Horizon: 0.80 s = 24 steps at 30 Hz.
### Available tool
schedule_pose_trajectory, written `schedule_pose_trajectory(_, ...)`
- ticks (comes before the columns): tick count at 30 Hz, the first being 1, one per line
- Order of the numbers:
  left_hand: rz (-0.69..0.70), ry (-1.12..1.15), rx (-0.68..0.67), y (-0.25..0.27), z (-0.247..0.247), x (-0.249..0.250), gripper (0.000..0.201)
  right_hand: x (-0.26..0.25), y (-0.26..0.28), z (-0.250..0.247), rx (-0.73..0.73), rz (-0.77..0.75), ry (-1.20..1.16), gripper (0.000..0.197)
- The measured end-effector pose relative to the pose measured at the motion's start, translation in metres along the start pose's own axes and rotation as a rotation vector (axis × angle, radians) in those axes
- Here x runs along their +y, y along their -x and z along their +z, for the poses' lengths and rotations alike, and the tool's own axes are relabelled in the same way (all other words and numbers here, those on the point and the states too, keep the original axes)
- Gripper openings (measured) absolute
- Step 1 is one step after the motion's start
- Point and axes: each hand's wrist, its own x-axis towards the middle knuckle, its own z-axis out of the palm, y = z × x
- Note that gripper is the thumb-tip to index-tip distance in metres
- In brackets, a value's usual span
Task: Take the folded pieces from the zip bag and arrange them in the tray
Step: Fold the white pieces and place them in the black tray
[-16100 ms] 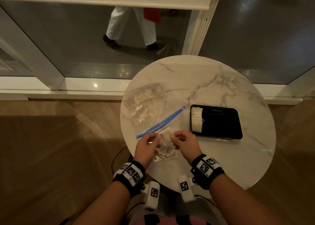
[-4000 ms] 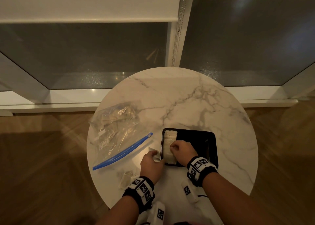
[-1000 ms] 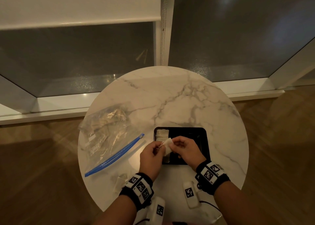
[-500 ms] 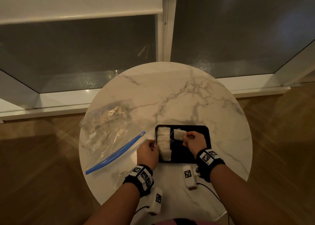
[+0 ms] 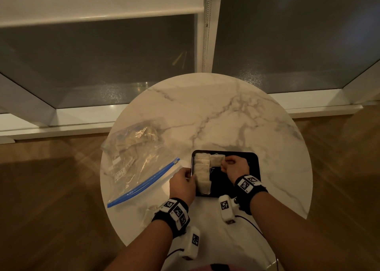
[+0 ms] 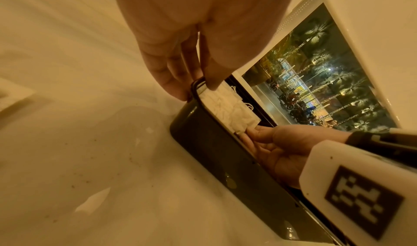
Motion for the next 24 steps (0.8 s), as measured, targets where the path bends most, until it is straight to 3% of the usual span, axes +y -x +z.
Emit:
schedule_pose_trajectory(11, -0.014, 0.008, -0.008, 0.0, 0.002, -0.001, 0.018, -0.003, 0.003, 0.0, 0.013, 0.012, 0.006, 0.004)
schedule_pose_trajectory(18, -0.026, 0.086, 0.04, 0.004, -0.002, -0.001, 0.027, -0.005, 0.009, -0.009, 0.053, 0.015, 0.104, 0.024)
schedule_pose_trajectory(24, 0.041, 0.173, 0.138, 0.009, -0.021, -0.013, 0.021, -0.02, 0.04, -0.024, 0.069, -0.045, 0.044, 0.019)
